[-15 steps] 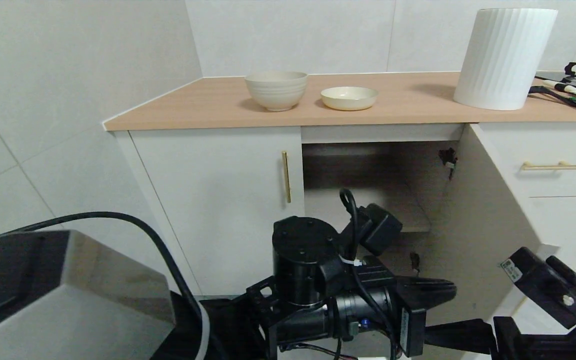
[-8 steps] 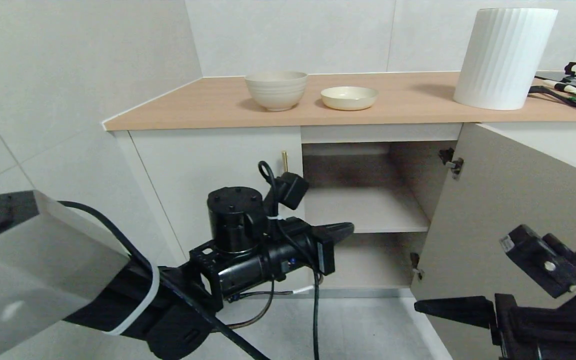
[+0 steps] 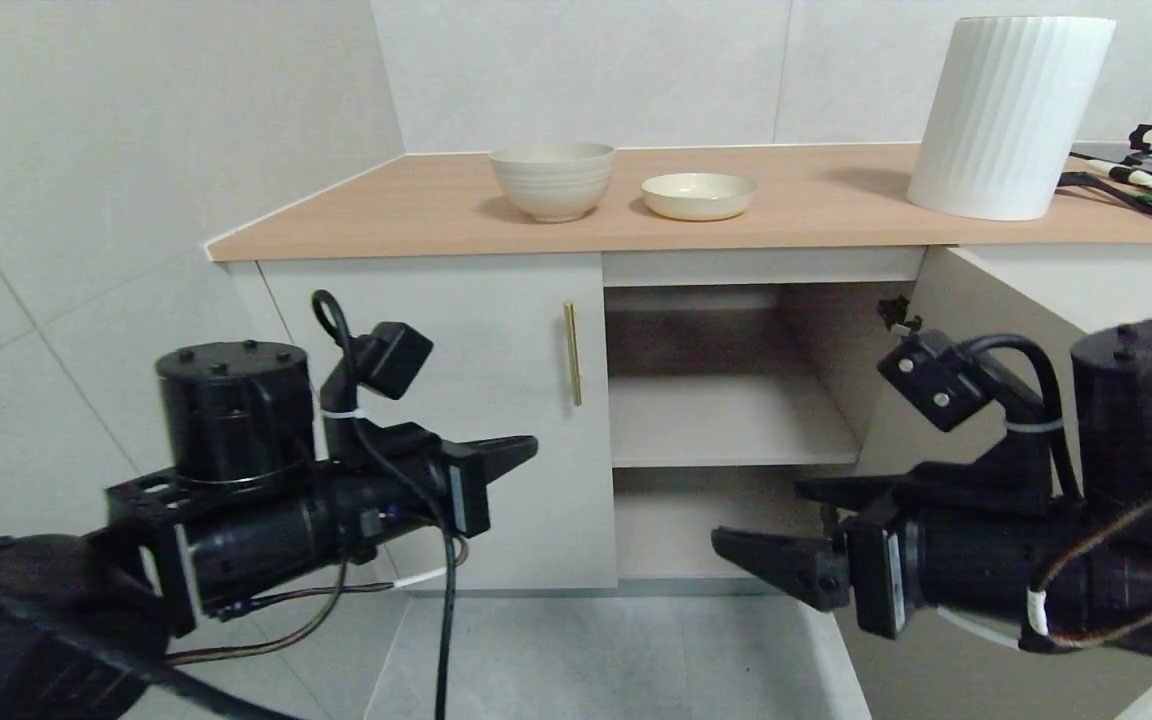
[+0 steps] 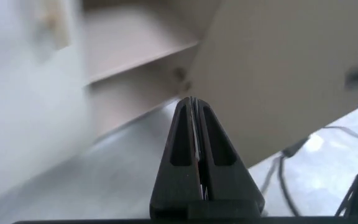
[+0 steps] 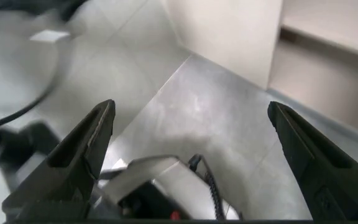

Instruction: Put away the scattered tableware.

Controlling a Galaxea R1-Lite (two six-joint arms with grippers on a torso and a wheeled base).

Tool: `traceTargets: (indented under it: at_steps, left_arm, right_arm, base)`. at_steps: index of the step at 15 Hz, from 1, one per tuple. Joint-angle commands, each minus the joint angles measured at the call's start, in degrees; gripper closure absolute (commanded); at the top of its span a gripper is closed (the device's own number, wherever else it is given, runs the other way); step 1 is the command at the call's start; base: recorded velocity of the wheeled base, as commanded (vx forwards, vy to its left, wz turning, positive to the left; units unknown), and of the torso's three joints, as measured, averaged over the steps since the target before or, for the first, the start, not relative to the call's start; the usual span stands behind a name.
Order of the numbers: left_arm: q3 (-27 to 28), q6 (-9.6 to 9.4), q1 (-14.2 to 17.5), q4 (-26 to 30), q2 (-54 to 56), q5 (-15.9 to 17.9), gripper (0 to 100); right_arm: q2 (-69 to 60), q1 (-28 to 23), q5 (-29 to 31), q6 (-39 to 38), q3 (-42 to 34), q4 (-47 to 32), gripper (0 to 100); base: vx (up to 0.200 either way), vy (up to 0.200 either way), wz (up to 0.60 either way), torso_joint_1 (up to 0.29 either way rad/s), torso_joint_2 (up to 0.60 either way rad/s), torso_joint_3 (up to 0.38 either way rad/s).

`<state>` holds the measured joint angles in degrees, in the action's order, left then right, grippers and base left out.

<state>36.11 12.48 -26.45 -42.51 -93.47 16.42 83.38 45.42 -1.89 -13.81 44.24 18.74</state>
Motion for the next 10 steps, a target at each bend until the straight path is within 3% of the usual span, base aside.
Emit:
traceTargets:
  at_steps: [1,5,6,7,9,10]
  left_arm:
    - [-0.95,-1.23,4.92,7.53,12.34,-0.07,100]
    - [0.81,-1.06,11.16,12.1,17.09,-0.34,100]
    - [1.42,-0.62,12.13,13.24,17.7,-0.51,0]
    - [1.42,-0.09,13.09,13.42,18.23,-0.51,0]
    - [1.68,3.16,14.41,12.98,18.67,-0.51,0]
    - [1.77,3.51,14.41,12.89,18.93,-0.51,0]
  right_arm:
    - [5.74,-3.23,-0.04,0.72,8.67,-3.8,0]
    - [10.22,-3.85,0.13,0.28,15.26,-8.63,0]
    - [10.4,-4.2,-0.04,-0.6,15.17,-8.81,0]
    - [10.66,-4.55,0.22,-1.04,15.17,-8.81,0]
    - [9.78,-5.34,0.31,-2.98,15.0,-8.81,0]
    - [9.17,-5.43,0.83,-3.15,14.91,-8.81,0]
  base:
    - [0.0,0.0,0.0,0.0,0.0,0.0]
    - [0.0,0.0,0.0,0.0,0.0,0.0]
    - [0.0,0.0,0.0,0.0,0.0,0.0]
    - [0.0,0.0,0.0,0.0,0.0,0.0]
    - [0.0,0.0,0.0,0.0,0.0,0.0]
    - [0.0,0.0,0.0,0.0,0.0,0.0]
